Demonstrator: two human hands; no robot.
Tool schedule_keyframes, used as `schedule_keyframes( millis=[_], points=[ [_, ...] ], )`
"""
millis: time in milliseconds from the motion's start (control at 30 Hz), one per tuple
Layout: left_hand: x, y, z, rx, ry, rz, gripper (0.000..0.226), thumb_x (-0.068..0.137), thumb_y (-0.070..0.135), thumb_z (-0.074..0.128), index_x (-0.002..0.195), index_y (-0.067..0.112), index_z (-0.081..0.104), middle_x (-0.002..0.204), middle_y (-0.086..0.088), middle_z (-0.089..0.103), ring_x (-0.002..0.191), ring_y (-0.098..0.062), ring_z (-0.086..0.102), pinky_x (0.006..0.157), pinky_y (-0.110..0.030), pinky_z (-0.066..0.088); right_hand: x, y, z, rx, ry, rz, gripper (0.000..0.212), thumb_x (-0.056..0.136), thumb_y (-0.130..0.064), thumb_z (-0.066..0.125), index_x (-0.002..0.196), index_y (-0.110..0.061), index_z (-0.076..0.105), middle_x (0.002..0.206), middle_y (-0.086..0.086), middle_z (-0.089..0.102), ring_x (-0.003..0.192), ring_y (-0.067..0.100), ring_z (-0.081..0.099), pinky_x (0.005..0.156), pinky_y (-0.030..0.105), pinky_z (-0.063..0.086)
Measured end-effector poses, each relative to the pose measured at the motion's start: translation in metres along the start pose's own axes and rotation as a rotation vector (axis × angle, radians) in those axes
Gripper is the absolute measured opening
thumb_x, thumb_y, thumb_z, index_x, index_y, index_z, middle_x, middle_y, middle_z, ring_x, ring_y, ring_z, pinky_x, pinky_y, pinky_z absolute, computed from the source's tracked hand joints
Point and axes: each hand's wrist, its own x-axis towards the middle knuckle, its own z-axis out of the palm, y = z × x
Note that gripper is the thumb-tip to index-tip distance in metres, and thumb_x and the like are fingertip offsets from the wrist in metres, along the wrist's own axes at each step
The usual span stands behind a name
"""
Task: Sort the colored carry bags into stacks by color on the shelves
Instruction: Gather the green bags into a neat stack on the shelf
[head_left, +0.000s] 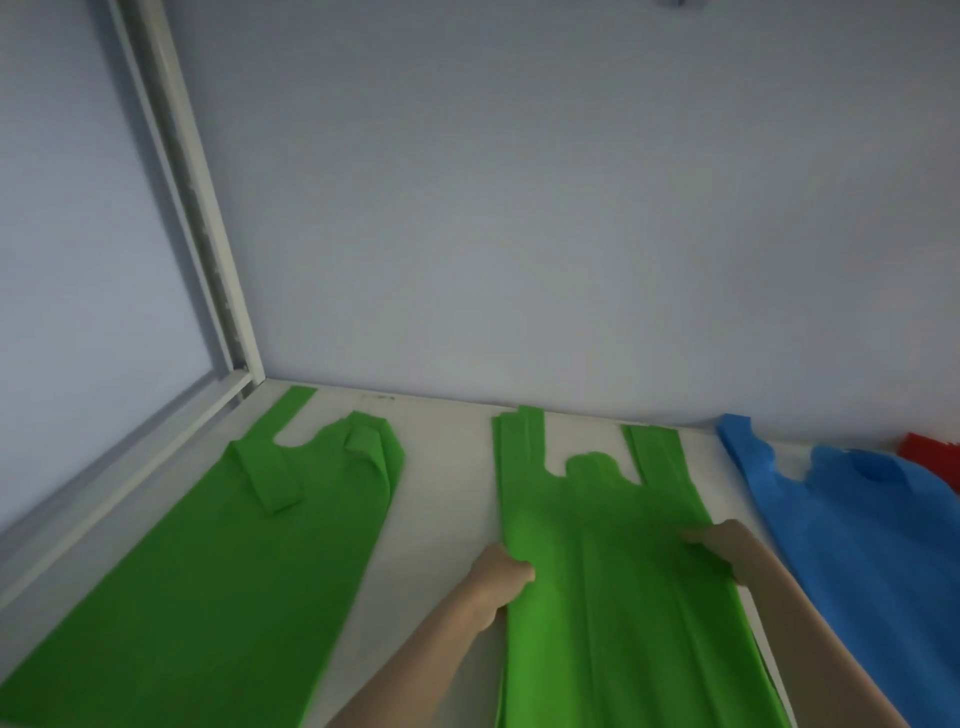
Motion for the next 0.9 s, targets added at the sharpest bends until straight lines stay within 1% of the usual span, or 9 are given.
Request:
schedule_keyframes(
  millis=[133, 267, 433, 533, 600, 667, 733, 800, 900],
  points=[
    [0.001, -0.002, -0.001, 0.009, 0.007, -0.012, 0.038, 0.093, 0.000, 0.043, 0.131, 0.000, 0.047, 0.131, -0.011, 0.055, 0.113, -0.022, 0.054, 0.095, -0.026, 0.042, -0.018, -0.012, 0.000, -0.010, -0.053, 0.002, 0.054, 0.087, -0.017, 0.063, 0.127, 0.012, 0.042, 0.118, 0.028, 0.055, 0.114, 0.041, 0.055, 0.101, 0.047, 0.044],
    [0.003, -0.004, -0.005, 0.005, 0.003, -0.010, 0.038, 0.092, 0.000, 0.043, 0.129, 0.001, 0.051, 0.127, -0.012, 0.059, 0.103, -0.020, 0.056, 0.090, -0.026, 0.044, -0.013, -0.012, 0.004, 0.017, -0.142, 0.023, 0.047, 0.087, -0.019, 0.061, 0.123, 0.010, 0.049, 0.102, 0.025, 0.061, 0.098, 0.038, 0.060, 0.092, 0.051, 0.048],
    [-0.001, -0.004, -0.021, 0.015, 0.013, -0.044, 0.040, 0.093, 0.001, 0.040, 0.132, 0.000, 0.046, 0.132, -0.013, 0.054, 0.119, -0.024, 0.054, 0.094, -0.026, 0.043, -0.028, -0.018, 0.008, -0.034, -0.177, 0.068, 0.046, 0.086, -0.022, 0.062, 0.117, 0.006, 0.042, 0.108, 0.020, 0.051, 0.111, 0.035, 0.051, 0.106, 0.044, 0.039],
    [-0.007, 0.000, -0.047, 0.047, -0.003, -0.036, 0.039, 0.092, 0.000, 0.039, 0.130, -0.003, 0.048, 0.121, -0.014, 0.058, 0.106, -0.023, 0.057, 0.092, -0.028, 0.046, -0.039, -0.027, 0.017, -0.045, -0.229, 0.068, 0.048, 0.086, -0.022, 0.062, 0.122, 0.004, 0.042, 0.126, 0.021, 0.051, 0.123, 0.034, 0.048, 0.106, 0.043, 0.036],
    [-0.008, 0.005, -0.074, 0.074, 0.007, -0.021, 0.039, 0.090, 0.000, 0.040, 0.126, -0.003, 0.052, 0.109, -0.013, 0.059, 0.102, -0.025, 0.059, 0.085, -0.029, 0.048, -0.051, -0.043, 0.029, -0.030, -0.232, -0.010, 0.033, 0.088, -0.013, 0.059, 0.111, 0.009, 0.049, 0.113, 0.025, 0.060, 0.104, 0.035, 0.059, 0.098, 0.046, 0.045],
    [-0.011, 0.014, -0.108, 0.147, 0.056, 0.009, 0.035, 0.091, 0.005, 0.042, 0.123, 0.000, 0.053, 0.120, -0.014, 0.057, 0.114, -0.027, 0.056, 0.088, -0.029, 0.047, -0.066, -0.069, 0.042, 0.012, -0.177, -0.127, 0.013, 0.090, -0.005, 0.055, 0.087, 0.008, 0.053, 0.082, 0.024, 0.060, 0.071, 0.030, 0.060, 0.073, 0.041, 0.051],
    [-0.022, 0.027, -0.149, 0.188, 0.113, 0.055, 0.023, 0.092, 0.009, 0.044, 0.110, 0.003, 0.057, 0.120, -0.012, 0.053, 0.114, -0.024, 0.051, 0.080, -0.024, 0.043, -0.088, -0.107, 0.057, 0.021, -0.146, -0.225, 0.019, 0.090, -0.002, 0.053, 0.072, 0.002, 0.051, 0.066, 0.015, 0.052, 0.049, 0.023, 0.056, 0.053, 0.031, 0.047],
    [-0.041, 0.044, -0.199, 0.150, 0.176, 0.123, 0.014, 0.091, 0.009, 0.047, 0.097, 0.006, 0.059, 0.105, -0.012, 0.055, 0.101, -0.024, 0.054, 0.069, -0.021, 0.041, -0.117, -0.148, 0.071, 0.035, -0.131, -0.353, 0.010, 0.089, -0.001, 0.051, 0.083, 0.005, 0.058, 0.063, 0.013, 0.048, 0.039, 0.018, 0.053, 0.043, 0.025, 0.041],
    [-0.076, 0.064, -0.274, -0.018, 0.182, 0.220, 0.016, 0.090, 0.007, 0.047, 0.081, 0.016, 0.056, 0.075, -0.008, 0.058, 0.061, -0.018, 0.055, 0.050, -0.017, 0.048, -0.160, -0.203, 0.091, 0.199, -0.103, -0.525, 0.032, 0.087, -0.002, 0.052, 0.113, 0.017, 0.056, 0.080, 0.028, 0.058, 0.063, 0.025, 0.050, 0.057, 0.028, 0.040]
  ],
)
